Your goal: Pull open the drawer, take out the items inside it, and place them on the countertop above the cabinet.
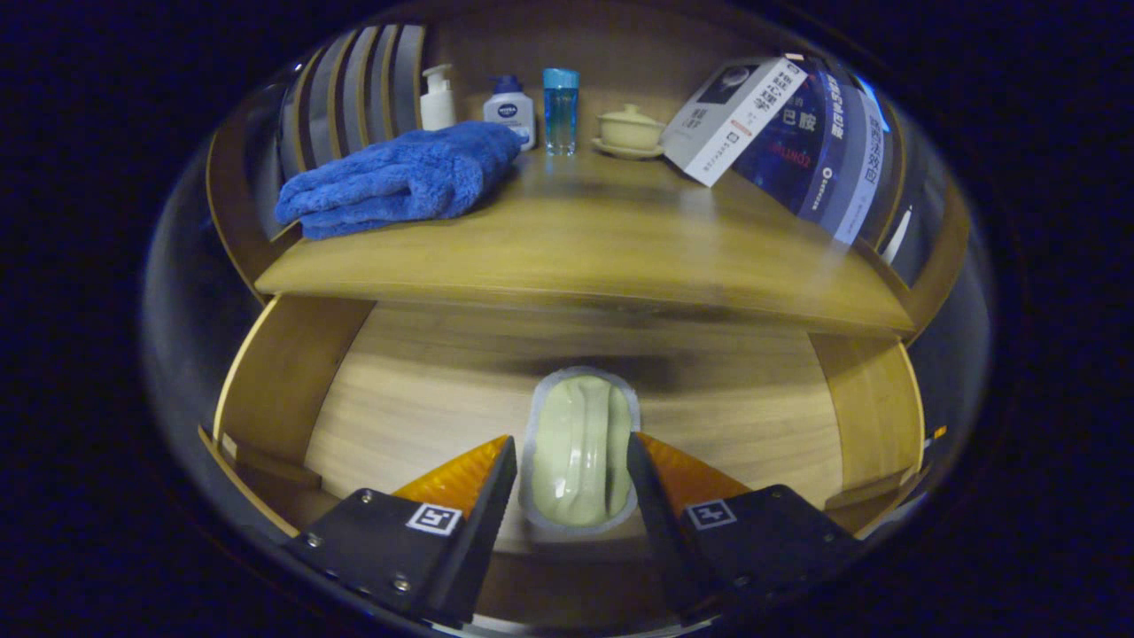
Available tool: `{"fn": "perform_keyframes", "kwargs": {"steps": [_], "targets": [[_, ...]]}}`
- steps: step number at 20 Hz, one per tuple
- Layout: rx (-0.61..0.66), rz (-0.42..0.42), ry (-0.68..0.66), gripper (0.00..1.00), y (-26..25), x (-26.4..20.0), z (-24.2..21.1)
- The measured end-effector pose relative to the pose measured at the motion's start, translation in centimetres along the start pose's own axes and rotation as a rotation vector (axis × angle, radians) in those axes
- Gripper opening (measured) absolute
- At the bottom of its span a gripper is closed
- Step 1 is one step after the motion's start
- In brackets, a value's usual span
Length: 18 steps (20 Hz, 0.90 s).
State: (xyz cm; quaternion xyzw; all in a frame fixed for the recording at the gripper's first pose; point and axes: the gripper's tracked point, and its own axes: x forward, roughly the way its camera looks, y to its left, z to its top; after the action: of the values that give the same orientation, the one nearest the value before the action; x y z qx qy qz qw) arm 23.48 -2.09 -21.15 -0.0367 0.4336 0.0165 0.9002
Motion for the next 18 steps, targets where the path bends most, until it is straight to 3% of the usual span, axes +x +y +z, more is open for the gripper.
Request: {"fn": "perform_keyframes", "kwargs": {"steps": [3, 10, 12, 15, 18], "targets": [[0.021, -0.001, -0.002, 0.24, -0.4, 0.2, 0.4], [0.057, 0.068, -0.137, 0.24, -0.4, -2.2, 2.9], [0.048, 0.061, -0.122, 0.24, -0.9, -2.4, 2.7], [0.057, 0.115, -0.091, 0.24, 0.3, -1.5, 2.2], [0.011, 0.099, -0.041, 0.24, 0.6, -0.1, 0.8]]}}
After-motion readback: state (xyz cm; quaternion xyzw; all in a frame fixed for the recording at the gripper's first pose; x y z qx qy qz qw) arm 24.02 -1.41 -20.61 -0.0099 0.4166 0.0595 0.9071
